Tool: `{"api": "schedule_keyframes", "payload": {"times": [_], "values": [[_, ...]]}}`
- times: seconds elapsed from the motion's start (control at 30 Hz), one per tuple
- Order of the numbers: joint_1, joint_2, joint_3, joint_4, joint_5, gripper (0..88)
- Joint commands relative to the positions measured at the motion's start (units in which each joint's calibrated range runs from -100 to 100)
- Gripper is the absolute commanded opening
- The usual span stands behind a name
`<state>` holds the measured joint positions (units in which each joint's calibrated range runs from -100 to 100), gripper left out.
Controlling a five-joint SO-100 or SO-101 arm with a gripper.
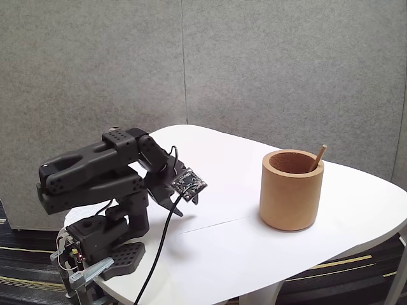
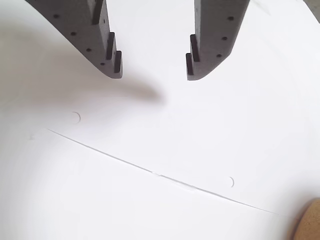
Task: Grab the pen and put it in the pen holder.
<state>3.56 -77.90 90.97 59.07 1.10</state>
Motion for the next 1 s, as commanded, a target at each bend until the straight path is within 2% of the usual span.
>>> {"api": "schedule_keyframes", "payload": {"times": [0.0, 0.97], "values": [[0.02, -0.06, -0.27, 0.08, -0.76, 17.5], [-0.34, -0.06, 1.81, -0.51, -0.76, 17.5]]}}
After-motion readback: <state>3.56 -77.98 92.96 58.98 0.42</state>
